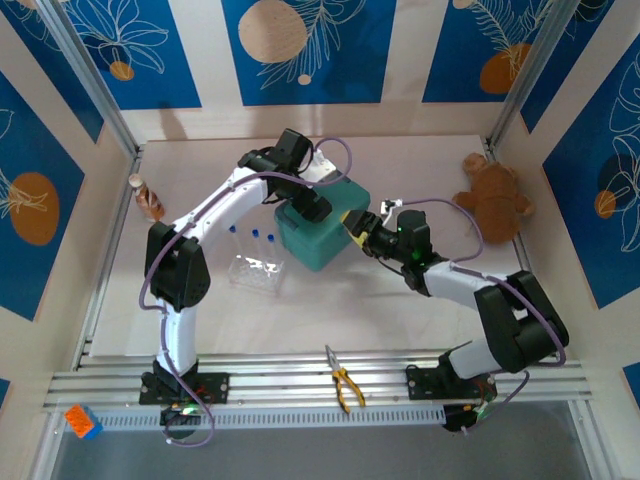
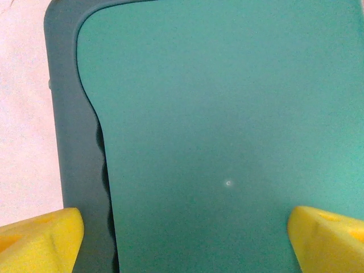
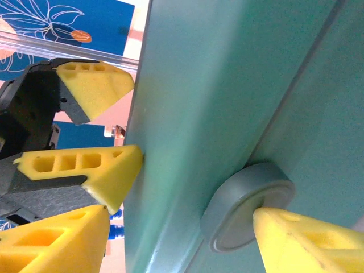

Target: Organize the chemistry lab equipment

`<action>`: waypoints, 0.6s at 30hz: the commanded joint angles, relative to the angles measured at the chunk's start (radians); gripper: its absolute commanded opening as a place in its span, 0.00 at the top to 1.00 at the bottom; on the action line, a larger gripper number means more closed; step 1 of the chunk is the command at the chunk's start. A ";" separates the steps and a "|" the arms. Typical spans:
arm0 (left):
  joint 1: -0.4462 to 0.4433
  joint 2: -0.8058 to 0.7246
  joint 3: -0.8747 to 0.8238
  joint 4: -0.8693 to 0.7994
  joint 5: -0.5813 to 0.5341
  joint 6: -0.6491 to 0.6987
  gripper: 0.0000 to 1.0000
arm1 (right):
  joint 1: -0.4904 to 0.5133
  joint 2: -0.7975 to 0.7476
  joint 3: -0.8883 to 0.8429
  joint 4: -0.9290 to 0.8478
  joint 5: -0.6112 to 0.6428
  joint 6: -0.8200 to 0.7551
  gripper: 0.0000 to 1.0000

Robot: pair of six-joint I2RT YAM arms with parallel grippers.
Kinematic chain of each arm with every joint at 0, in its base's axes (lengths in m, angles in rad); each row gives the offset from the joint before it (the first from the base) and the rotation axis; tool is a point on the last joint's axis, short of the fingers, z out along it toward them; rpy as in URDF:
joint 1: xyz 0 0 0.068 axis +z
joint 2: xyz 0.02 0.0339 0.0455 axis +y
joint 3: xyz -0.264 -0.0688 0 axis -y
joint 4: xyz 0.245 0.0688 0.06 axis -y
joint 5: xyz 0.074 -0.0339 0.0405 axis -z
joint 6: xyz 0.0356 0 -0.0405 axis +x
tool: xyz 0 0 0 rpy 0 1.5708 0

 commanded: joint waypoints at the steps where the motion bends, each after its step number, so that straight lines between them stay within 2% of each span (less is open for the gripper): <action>1: 0.000 0.040 -0.032 -0.126 -0.011 -0.006 0.07 | 0.013 0.046 0.034 0.017 -0.015 0.013 0.30; 7: 0.003 0.018 -0.062 -0.118 -0.021 0.001 0.07 | -0.014 0.064 0.120 -0.034 -0.035 -0.012 0.30; 18: 0.035 0.067 0.006 -0.120 -0.027 -0.012 0.07 | -0.058 0.288 0.341 -0.014 -0.137 0.009 0.30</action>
